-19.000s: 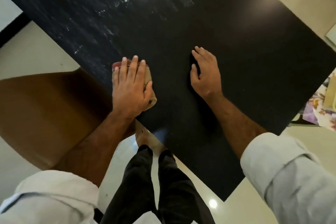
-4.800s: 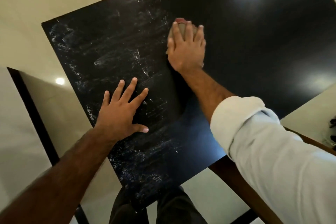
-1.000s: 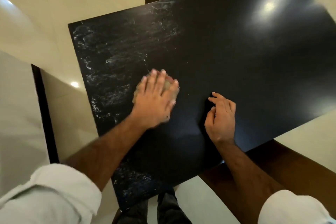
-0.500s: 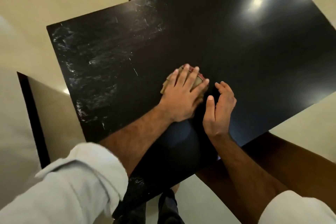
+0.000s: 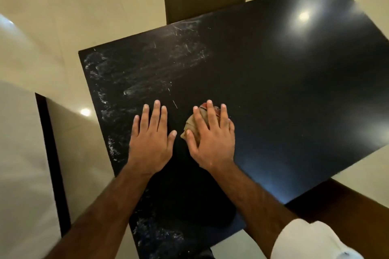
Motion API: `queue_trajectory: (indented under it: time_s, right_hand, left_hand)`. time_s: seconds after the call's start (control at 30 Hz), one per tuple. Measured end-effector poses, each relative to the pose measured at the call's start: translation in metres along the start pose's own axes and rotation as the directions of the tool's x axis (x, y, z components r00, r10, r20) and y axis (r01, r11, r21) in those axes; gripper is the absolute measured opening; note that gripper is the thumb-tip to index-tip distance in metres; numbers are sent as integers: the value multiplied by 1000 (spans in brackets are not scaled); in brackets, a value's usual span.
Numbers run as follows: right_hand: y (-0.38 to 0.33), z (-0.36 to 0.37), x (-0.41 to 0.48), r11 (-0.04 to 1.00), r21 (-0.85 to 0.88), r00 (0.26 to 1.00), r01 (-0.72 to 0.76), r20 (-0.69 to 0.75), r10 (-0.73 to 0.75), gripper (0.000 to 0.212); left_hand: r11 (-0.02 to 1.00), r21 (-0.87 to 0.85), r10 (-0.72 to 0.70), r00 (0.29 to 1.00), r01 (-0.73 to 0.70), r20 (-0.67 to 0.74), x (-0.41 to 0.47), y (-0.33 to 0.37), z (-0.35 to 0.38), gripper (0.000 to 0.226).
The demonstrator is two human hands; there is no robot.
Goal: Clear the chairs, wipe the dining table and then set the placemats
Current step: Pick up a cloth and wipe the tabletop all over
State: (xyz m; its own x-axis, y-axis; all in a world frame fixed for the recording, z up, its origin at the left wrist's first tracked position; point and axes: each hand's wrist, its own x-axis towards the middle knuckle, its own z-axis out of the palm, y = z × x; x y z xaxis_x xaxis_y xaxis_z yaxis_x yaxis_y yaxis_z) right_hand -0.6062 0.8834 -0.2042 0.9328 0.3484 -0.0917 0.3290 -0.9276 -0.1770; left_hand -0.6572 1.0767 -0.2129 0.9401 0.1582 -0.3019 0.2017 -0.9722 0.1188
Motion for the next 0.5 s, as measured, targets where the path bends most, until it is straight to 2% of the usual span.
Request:
queue_trajectory:
  time_s: [0.1,0.2,0.33,0.5]
  right_hand:
    - [-12,-2,67,982,-18,982,187,-16,-187,70]
    - [-13,-8,159,974,-31,975,224,4,-224,68]
    - [44,-24,239,999,-31,1000,29,3,-29,67]
    - [93,-22,170,989,-50,987,-139,-92,134,63]
  left_hand:
    - [1000,-7,-8,1000,8,-11,1,-2,5,77]
    - [1000,6,-10,999,10,-35,1,-4,9,80]
    - [1000,18,0,999,1,-35,2,-7,12,80]
    - [1000,9,12,1000,-12,0,3,-8,12,80]
